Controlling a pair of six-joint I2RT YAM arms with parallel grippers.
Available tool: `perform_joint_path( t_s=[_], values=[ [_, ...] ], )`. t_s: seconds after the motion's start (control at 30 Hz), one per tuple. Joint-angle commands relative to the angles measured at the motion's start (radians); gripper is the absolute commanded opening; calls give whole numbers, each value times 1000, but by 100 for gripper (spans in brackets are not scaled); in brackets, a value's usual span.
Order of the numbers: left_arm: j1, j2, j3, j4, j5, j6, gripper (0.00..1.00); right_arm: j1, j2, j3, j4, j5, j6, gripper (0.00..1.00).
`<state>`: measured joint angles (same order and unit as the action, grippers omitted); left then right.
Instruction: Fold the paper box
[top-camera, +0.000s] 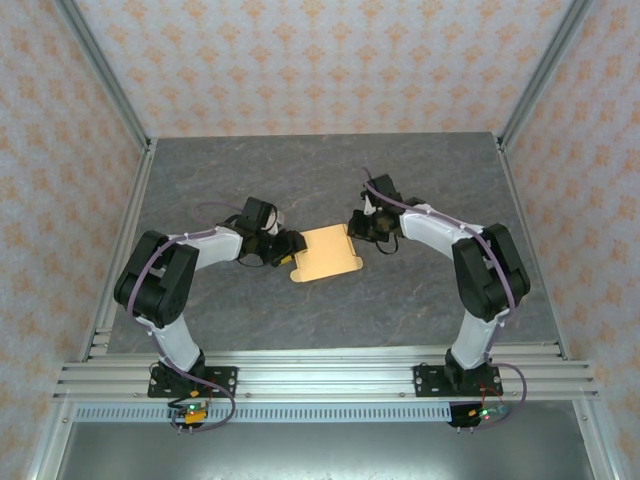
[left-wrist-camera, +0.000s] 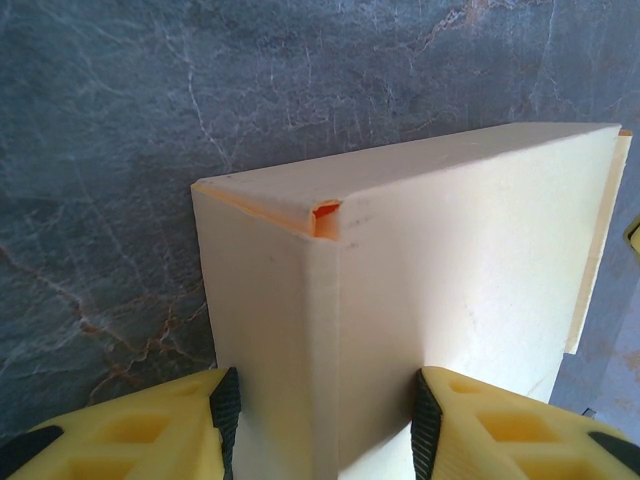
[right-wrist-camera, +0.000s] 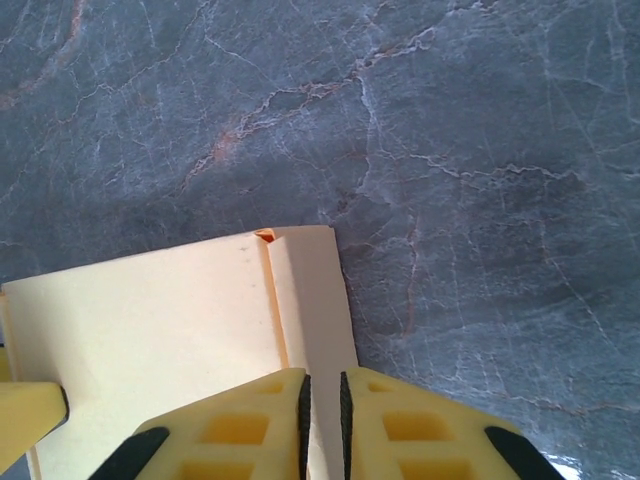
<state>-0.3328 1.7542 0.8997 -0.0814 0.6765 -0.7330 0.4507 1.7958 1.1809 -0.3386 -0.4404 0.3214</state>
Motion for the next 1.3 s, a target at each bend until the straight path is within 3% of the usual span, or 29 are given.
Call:
perform_joint_path(
  t_s=[0.0,0.47,0.93,1.13,1.27],
  values=[
    [-5,38,-57,-123,-63,14,49,0,31,40,-46,-18,-25,18],
    [-5,47,-51,-125,-60,14,49,67,85,42,-59,6,-48,13],
    [-5,50,-46,-133,-74,27,49,186,118,-44,-69,416,-76,11],
    [-6,46,-41,-157,-99,38,49,180,-48,-39,-45,289,-128,25],
    [-4,60,-37,-170,-80,24,49,126,-164,-43,-65,218,-141,35]
  ],
)
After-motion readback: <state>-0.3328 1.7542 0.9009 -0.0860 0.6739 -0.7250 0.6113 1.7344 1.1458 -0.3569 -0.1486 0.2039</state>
